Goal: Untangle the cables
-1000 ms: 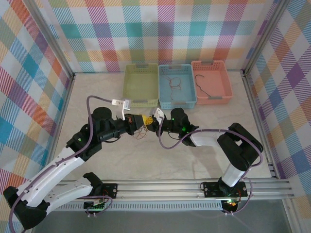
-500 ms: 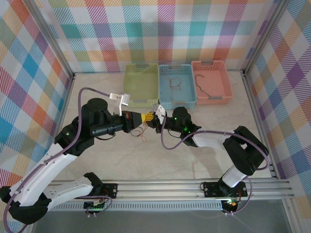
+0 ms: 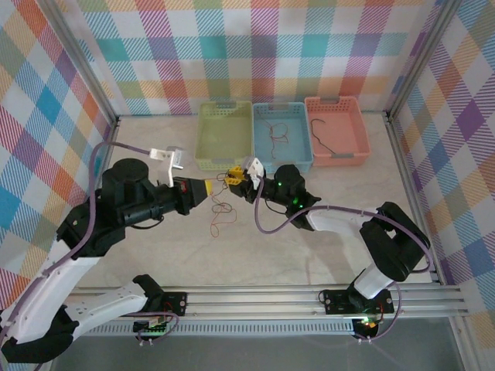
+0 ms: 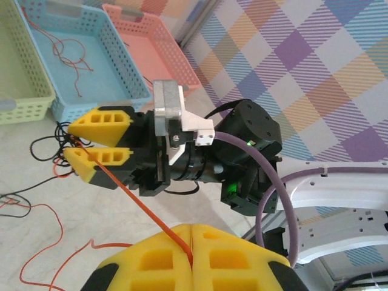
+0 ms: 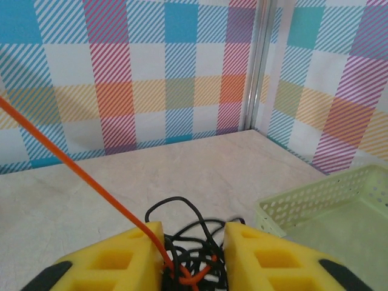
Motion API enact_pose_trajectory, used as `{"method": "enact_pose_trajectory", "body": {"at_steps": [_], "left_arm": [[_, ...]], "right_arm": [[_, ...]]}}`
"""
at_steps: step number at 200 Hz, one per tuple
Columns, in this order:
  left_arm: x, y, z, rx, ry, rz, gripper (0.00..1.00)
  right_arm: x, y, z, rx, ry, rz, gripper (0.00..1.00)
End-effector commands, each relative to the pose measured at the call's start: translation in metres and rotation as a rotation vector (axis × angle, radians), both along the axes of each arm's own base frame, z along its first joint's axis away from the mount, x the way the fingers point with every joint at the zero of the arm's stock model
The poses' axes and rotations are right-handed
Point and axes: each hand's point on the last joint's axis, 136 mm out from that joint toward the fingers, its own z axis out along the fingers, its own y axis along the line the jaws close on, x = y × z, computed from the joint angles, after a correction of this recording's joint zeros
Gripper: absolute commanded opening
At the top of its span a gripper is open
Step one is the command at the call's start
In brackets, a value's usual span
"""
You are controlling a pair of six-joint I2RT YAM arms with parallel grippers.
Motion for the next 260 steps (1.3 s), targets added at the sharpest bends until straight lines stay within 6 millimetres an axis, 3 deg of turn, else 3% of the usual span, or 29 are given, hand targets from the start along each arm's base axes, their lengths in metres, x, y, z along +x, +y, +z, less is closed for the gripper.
{"method": "enact_pose_trajectory", "body": {"at_steps": [1, 43, 91, 139, 177, 220, 260], "left_arm": [[-0.036, 0.023, 0.102, -0.215, -0.306, -0.049, 0.0], [-0.017, 0.01, 0.064, -0.155, -0.245, -0.027, 0.0], [0.0, -0.012, 0.024, -0.105, -0.173, -0.059, 0.0], [0.007, -0.014, 0.009, -0.058, -0.159, -0.044, 0.0], [0.014, -0.013, 0.001, -0.037, -0.163, -0.015, 0.0], [0.03, -0.022, -0.007, -0.01, -0.209, -0.006, 0.0], [0.047, -0.027, -0.023, 0.043, -0.219, 0.023, 0.0]], "right_arm": [[0.029, -0.047, -0.11, -0.274, 0.255, -0.221, 0.37], [0.017, -0.041, -0.103, -0.245, 0.241, -0.145, 0.49], [0.011, -0.036, -0.097, -0.223, 0.233, -0.1, 0.51], [-0.011, -0.028, -0.079, -0.153, 0.181, 0.029, 0.57], [-0.01, -0.033, -0.071, -0.136, 0.174, -0.002, 0.61], [-0.015, -0.03, -0.074, -0.141, 0.211, 0.027, 0.63], [-0.033, -0.02, -0.086, -0.187, 0.224, 0.164, 0.64]]}}
